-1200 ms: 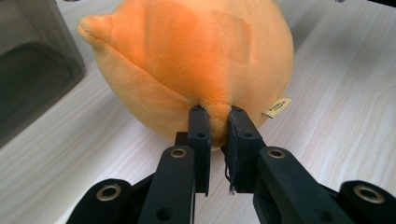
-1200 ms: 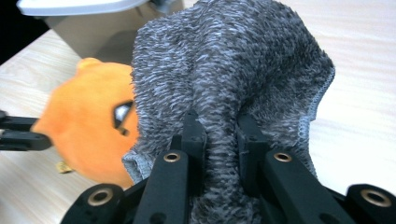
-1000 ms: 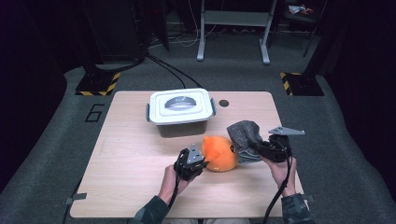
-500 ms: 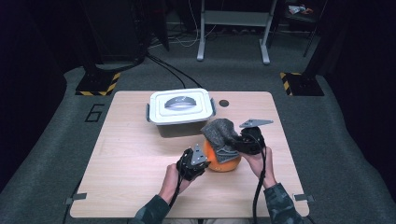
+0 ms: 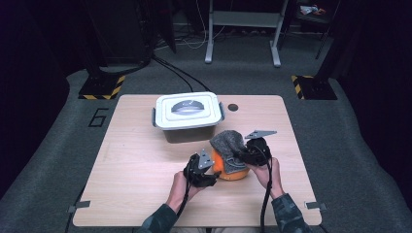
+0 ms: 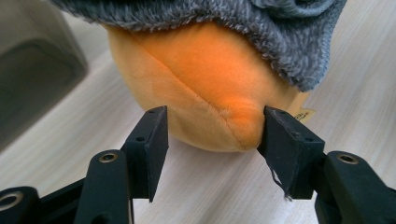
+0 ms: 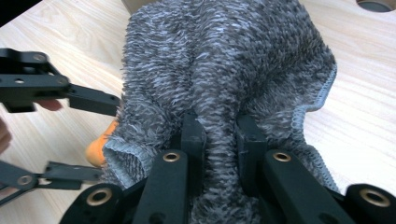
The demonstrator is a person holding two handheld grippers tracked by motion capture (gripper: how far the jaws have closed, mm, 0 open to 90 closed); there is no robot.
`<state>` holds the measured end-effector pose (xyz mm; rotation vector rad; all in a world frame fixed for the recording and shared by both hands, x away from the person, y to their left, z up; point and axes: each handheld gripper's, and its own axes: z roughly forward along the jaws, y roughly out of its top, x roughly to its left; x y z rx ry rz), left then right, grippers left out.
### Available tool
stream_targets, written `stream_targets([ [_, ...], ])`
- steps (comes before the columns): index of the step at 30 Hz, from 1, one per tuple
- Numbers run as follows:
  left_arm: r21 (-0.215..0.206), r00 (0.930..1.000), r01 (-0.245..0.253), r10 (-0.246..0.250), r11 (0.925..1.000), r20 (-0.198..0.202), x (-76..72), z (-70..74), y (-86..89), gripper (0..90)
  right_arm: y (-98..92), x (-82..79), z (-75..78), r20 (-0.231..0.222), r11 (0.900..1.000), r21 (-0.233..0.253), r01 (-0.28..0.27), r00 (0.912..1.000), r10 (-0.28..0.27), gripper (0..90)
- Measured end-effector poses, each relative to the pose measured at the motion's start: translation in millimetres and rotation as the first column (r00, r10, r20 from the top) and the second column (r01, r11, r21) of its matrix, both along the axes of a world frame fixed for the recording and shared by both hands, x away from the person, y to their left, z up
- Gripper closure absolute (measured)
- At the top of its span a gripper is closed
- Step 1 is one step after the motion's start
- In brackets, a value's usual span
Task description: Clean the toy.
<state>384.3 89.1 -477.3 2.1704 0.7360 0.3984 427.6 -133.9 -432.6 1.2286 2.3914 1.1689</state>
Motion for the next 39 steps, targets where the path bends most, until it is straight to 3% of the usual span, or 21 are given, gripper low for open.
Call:
stream_targets([
  [5,0.024,0.9998,0.02,-0.02,0.9995,0.007,-1.9,-1.1,-2.9,71.4,1.1,-2.9,-2.0,-0.001,1.0,0.006,0.004,1.0,-0.004,77.4],
  [9,0.028,0.9993,0.023,-0.024,0.9993,0.029,-4.2,-1.3,-2.6,78.3,-1.8,-3.4,1.0,0.012,1.0,-0.005,0.006,0.9999,-0.006,77.3],
  [16,0.032,0.9986,0.032,-0.034,0.999,0.04,-4.8,-1.4,-2.7,79.2,-27.6,-5.4,-0.8,-0.001,0.997,-0.029,0.075,0.9972,-0.075,77.3],
  [21,0.02,0.9984,0.036,-0.036,0.9992,0.044,-5.6,-2.7,-2.0,79.1,-51.5,-4.5,-13.4,-0.032,0.991,-0.026,0.129,0.991,-0.13,77.3],
  [34,0.024,0.997,0.042,-0.043,0.9988,0.064,-7.3,-2.9,-2.0,78.9,-73.6,-1.2,-35.6,-0.105,0.976,-0.103,0.192,0.9736,-0.203,77.2],
  [39,0.028,0.9964,0.044,-0.046,0.9986,0.071,-8.0,-2.3,-2.2,79.0,-87.1,-8.2,-19.9,-0.073,0.974,-0.039,0.221,0.972,-0.223,77.2],
])
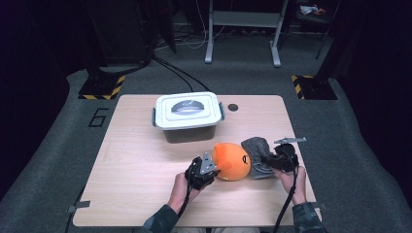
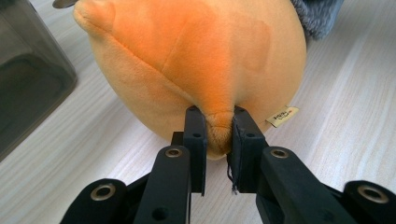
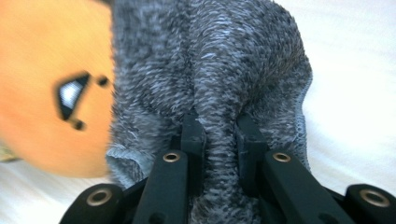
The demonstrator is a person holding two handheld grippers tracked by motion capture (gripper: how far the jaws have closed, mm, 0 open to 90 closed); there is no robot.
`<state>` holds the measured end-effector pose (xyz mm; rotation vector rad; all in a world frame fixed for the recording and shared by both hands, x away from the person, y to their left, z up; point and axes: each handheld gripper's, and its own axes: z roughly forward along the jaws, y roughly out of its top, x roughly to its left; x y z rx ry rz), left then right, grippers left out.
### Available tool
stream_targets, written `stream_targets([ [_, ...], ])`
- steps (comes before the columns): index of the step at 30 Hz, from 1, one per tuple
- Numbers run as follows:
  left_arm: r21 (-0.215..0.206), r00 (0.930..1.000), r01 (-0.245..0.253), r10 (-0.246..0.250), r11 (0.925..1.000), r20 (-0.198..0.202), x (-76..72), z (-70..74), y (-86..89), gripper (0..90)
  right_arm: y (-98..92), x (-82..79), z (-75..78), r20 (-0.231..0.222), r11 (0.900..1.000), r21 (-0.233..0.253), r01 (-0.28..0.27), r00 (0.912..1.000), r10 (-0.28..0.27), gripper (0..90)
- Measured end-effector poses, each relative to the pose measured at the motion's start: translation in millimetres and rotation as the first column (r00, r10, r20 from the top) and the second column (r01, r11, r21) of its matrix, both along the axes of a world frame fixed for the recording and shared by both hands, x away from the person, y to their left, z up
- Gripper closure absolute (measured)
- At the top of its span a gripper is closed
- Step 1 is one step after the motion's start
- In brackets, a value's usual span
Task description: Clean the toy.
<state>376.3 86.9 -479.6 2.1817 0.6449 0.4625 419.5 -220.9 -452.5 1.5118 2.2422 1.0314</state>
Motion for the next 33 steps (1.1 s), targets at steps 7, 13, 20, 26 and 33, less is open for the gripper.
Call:
stream_targets([
  [7,0.0,1.0,-0.003,0.003,1.0,0.006,-0.8,0.7,-1.4,78.8,9.8,-8.2,41.3,0.086,0.998,0.029,-0.056,0.9948,0.054,77.0],
  [13,0.006,1.0,0.004,-0.004,1.0,0.004,-0.3,1.8,-2.7,78.8,37.8,-6.9,53.8,0.12,0.992,0.016,-0.125,0.9853,0.122,76.8],
  [20,0.008,1.0,0.009,-0.009,0.9999,0.001,0.8,2.2,-3.8,78.5,72.4,2.1,50.9,0.123,0.982,-0.004,-0.187,0.9748,0.186,76.5],
  [26,0.0,1.0,0.001,-0.001,1.0,-0.009,1.8,1.0,-2.6,78.5,94.8,7.8,42.2,0.104,0.975,-0.063,-0.212,0.9705,0.217,76.5],
  [33,-0.025,0.9994,-0.013,0.012,0.9996,-0.033,4.0,-1.0,0.8,78.5,101.4,12.4,37.2,0.112,0.97,-0.115,-0.215,0.9672,0.228,76.5],
])
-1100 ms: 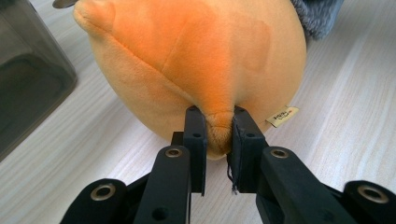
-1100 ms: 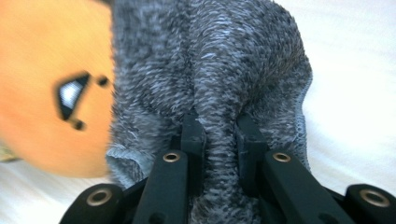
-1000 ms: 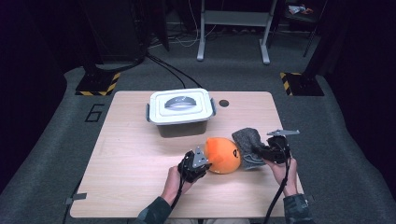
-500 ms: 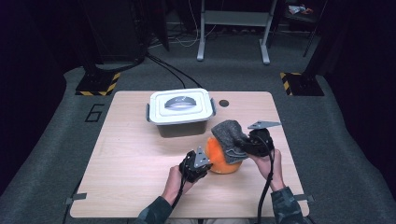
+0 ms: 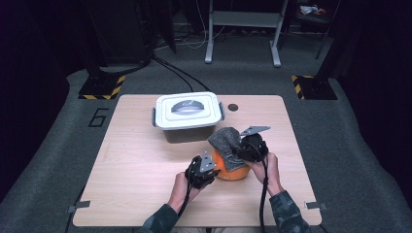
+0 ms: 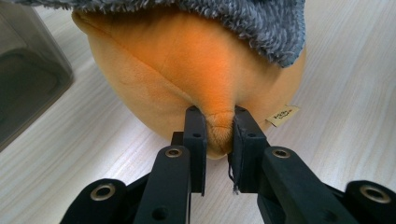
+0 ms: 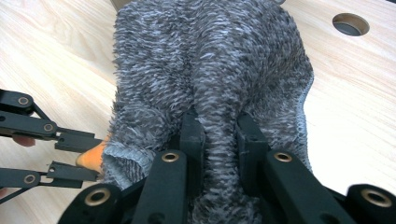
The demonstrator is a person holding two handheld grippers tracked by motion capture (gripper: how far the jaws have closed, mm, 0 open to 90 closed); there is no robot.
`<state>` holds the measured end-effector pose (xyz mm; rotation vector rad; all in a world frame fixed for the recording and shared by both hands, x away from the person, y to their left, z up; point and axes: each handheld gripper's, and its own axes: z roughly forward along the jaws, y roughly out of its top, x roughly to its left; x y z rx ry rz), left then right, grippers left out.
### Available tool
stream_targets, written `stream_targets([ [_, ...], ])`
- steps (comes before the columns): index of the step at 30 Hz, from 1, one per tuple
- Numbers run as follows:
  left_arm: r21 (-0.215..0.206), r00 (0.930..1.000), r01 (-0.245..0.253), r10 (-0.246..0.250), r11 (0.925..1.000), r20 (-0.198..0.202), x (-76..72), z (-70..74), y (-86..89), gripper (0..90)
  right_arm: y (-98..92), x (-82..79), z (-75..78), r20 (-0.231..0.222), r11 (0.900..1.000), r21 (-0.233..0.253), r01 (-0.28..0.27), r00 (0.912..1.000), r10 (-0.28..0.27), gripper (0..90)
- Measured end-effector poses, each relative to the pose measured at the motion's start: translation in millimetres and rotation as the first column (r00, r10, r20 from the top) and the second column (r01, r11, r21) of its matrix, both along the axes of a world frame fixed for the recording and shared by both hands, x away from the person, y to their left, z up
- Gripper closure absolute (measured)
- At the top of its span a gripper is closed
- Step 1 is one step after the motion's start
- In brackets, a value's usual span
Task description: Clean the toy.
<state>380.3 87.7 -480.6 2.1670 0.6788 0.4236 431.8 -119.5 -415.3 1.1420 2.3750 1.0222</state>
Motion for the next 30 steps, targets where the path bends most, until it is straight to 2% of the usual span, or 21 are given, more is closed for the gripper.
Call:
stream_targets([
  [8,-0.027,0.9999,-0.008,0.008,0.9996,-0.014,2.0,-1.6,1.8,78.5,-4.1,0.9,-2.6,-0.004,0.999,-0.006,0.031,0.9995,-0.031,76.5],
  [17,-0.041,0.9995,-0.018,0.017,0.999,-0.026,2.4,-3.1,3.8,78.5,-23.3,3.8,-8.6,-0.013,0.997,0.002,0.078,0.9969,-0.077,76.4],
  [24,-0.041,0.9994,-0.023,0.022,0.9989,-0.026,2.6,-3.3,3.8,78.5,-43.5,5.5,-17.7,-0.035,0.991,0.011,0.135,0.9903,-0.134,76.5],
  [30,-0.043,0.9993,-0.025,0.023,0.9988,-0.03,3.4,-3.8,4.5,78.5,-61.8,4.9,-32.1,-0.07,0.982,0.009,0.188,0.9799,-0.187,76.4],
])
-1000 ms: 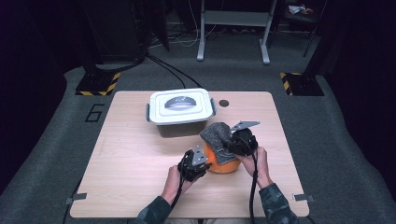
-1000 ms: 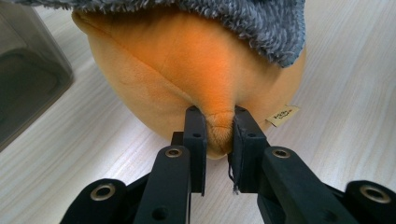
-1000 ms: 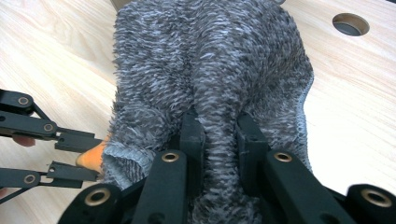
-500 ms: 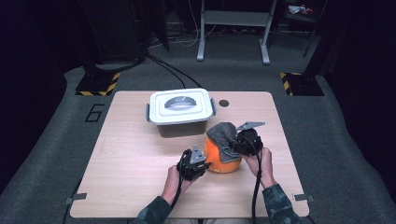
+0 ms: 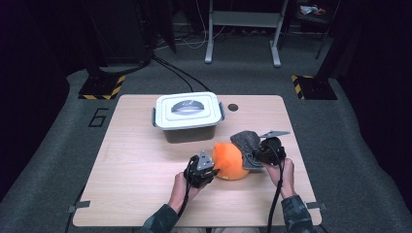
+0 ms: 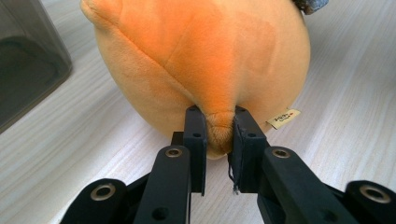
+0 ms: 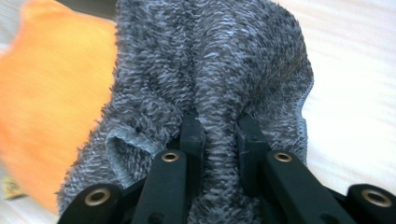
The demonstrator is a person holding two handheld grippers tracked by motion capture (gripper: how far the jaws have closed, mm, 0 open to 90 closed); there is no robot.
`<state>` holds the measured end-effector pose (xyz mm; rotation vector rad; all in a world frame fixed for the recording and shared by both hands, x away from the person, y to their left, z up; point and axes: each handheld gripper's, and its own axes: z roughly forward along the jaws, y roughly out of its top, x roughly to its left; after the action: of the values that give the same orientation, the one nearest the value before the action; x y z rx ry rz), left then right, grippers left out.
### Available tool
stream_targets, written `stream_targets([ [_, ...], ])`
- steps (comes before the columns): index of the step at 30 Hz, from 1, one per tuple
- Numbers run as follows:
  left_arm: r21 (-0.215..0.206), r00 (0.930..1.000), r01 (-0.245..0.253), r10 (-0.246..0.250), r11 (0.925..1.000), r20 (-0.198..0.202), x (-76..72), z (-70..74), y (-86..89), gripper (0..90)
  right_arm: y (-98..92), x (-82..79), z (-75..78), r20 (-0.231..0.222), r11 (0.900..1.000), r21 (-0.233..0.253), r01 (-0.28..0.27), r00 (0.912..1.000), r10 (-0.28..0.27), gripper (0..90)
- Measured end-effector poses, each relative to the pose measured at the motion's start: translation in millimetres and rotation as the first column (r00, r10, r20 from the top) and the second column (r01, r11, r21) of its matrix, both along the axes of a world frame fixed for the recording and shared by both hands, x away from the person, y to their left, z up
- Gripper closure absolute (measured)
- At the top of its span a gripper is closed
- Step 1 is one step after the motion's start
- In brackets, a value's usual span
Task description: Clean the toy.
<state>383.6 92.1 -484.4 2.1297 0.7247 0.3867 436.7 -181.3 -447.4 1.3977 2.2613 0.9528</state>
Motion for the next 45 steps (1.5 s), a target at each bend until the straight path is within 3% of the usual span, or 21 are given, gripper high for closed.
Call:
stream_targets([
  [10,0.002,0.9997,-0.012,0.012,0.9999,-0.023,1.6,-1.7,3.0,78.4,-16.6,-2.9,-28.9,-0.061,0.998,-0.04,0.053,0.9966,-0.055,76.4],
  [12,-0.002,0.9995,-0.013,0.013,0.9999,-0.029,2.2,-2.0,3.9,78.4,-19.3,-5.1,-29.6,-0.05,0.997,-0.044,0.063,0.9966,-0.065,76.4],
  [17,-0.009,0.9991,-0.023,0.022,0.9997,-0.036,2.6,-2.6,4.5,78.3,-27.6,-17.7,-7.3,0.014,0.997,-0.022,0.081,0.9967,-0.08,76.4],
  [21,-0.008,0.999,-0.025,0.025,0.9997,-0.037,3.5,-1.9,4.5,78.3,-28.0,-28.8,17.9,0.076,0.999,-0.001,0.053,0.9957,-0.053,76.4],
  [27,-0.001,0.9983,-0.028,0.028,0.9996,-0.051,4.0,0.0,3.9,78.2,-7.5,-41.5,42.8,0.129,0.999,0.041,-0.028,0.9914,0.022,76.3],
  [34,-0.005,0.9981,-0.033,0.032,0.9995,-0.053,4.3,0.7,3.7,77.9,19.8,-47.1,54.2,0.15,0.991,0.064,-0.118,0.9828,0.108,76.3],
  [38,-0.019,0.9977,-0.035,0.034,0.9992,-0.059,4.3,0.6,3.4,77.6,29.2,-44.3,51.0,0.128,0.987,0.066,-0.146,0.9822,0.137,76.3],
  [41,-0.019,0.9978,-0.033,0.032,0.9993,-0.059,4.0,1.0,3.4,75.8,35.9,-36.8,37.3,0.1,0.991,0.003,-0.137,0.9857,0.136,76.4],
  [44,-0.012,0.998,-0.028,0.027,0.9995,-0.058,3.9,1.9,4.0,70.2,37.6,-32.1,27.3,0.089,0.993,-0.016,-0.12,0.9886,0.121,76.4],
  [45,-0.006,0.9986,-0.038,0.038,0.9993,-0.037,3.8,1.9,3.6,67.3,37.5,-30.8,25.8,0.089,0.993,-0.016,-0.12,0.9887,0.121,76.4],
])
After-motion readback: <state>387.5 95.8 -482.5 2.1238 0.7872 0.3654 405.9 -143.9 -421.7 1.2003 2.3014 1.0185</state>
